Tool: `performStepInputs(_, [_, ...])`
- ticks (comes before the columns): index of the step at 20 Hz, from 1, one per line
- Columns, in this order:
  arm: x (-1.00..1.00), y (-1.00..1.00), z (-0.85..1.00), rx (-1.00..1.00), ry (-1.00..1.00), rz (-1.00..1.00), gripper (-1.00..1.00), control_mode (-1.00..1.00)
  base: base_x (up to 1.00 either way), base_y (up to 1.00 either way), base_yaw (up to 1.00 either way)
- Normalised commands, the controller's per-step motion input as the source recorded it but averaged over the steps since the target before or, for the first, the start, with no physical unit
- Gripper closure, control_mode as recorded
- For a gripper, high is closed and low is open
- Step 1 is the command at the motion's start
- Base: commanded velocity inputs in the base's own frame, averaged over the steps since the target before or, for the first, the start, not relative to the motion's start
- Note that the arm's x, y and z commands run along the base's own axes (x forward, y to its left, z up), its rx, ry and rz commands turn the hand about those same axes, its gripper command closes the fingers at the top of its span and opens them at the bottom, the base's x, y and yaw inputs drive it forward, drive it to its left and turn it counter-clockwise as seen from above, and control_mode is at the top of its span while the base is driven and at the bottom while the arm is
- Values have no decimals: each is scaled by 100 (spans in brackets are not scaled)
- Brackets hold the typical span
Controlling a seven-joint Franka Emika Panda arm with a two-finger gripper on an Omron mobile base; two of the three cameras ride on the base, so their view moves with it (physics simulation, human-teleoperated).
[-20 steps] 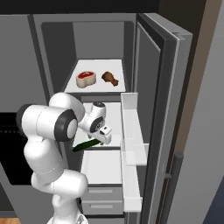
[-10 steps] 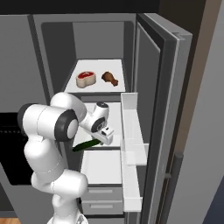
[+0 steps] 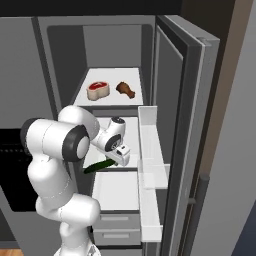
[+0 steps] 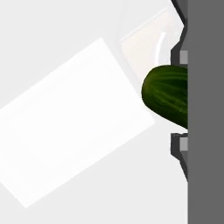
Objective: Gather the cucumber and squash from the fridge and place them on a tray on the dining counter. Then gather the steak and chicken drumstick from the fridge and place them on the other tray.
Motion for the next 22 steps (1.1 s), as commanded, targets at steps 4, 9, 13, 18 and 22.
performStepInputs(4, [-3, 0, -2, 0, 0, 0, 100, -100, 0, 0, 0])
performStepInputs(9, [-42, 0, 0, 1, -13, 0, 100, -100, 0, 0, 0])
performStepInputs(13, [-12, 0, 0, 0, -3, 0, 100, -100, 0, 0, 0])
performStepInputs(18, [-52, -2, 50, 0, 0, 0, 100, -100, 0, 0, 0])
performStepInputs(22, [-52, -20, 99, 3, 4, 0, 100, -100, 0, 0, 0])
